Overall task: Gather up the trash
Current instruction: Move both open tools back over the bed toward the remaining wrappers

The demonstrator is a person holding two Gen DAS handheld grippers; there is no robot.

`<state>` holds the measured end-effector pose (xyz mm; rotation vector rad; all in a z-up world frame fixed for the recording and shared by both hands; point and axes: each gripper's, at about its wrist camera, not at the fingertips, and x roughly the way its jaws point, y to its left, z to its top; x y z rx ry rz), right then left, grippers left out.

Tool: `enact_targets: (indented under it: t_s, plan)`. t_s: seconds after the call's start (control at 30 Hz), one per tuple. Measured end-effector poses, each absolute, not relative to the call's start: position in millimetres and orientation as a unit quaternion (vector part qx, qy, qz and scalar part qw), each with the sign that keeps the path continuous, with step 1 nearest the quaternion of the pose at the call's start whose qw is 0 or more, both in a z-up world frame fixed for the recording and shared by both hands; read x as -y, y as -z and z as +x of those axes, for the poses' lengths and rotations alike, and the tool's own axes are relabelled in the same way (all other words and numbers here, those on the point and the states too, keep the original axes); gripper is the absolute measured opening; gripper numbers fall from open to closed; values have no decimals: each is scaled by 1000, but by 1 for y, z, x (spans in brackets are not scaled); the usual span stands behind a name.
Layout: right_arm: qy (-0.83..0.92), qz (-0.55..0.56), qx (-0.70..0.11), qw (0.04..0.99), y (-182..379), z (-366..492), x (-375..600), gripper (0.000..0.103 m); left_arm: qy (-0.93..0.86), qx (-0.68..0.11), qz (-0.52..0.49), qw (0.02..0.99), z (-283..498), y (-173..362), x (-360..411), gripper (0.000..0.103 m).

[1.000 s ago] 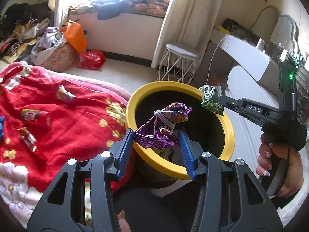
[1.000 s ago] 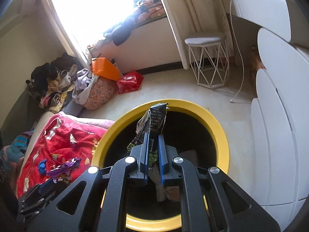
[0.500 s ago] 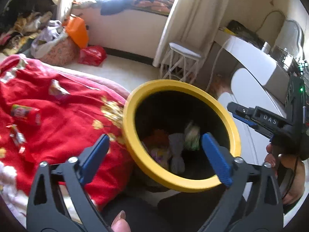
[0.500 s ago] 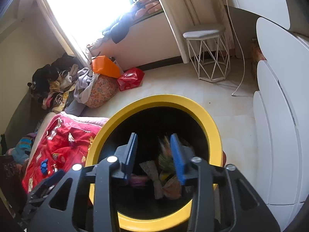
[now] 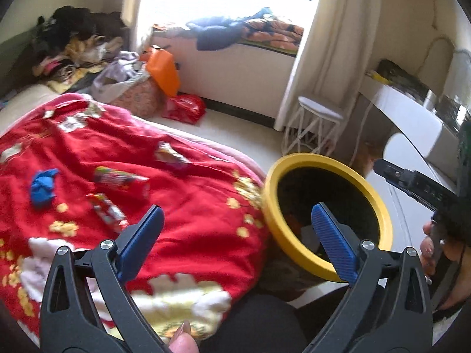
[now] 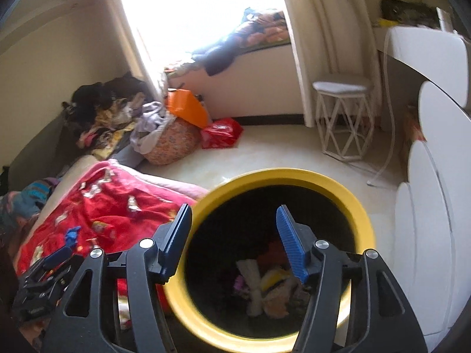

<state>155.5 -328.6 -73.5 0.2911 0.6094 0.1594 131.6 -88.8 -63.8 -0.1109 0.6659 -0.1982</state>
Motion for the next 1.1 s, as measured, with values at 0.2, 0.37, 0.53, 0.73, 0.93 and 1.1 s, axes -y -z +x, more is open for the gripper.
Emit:
enact_targets:
  t_s: [0.2, 0.37, 0.53, 0.73, 0.93, 1.1]
  plan:
    - [-122, 114, -286, 944, 59, 151, 292, 60, 57, -313, -76, 945, 123, 56, 57, 92]
    - [-160, 83, -278, 944, 50, 146, 258, 60, 34, -300, -95, 949, 116, 50, 35, 92]
    - [-194, 58, -274, 940, 44, 142, 228, 60, 14, -288, -103, 952, 110, 43, 14, 92]
    - [-224, 39, -272, 935, 41, 140, 201, 62, -5, -282, -107, 953, 108, 40, -1, 92]
    - [-237, 24, -282, 929, 46, 149, 182, 62, -30, -279, -111, 953, 109, 43, -22, 92]
    - [-241, 25, -297, 924, 52, 169, 170, 62, -50, -289, -120, 949, 115, 55, -44, 92]
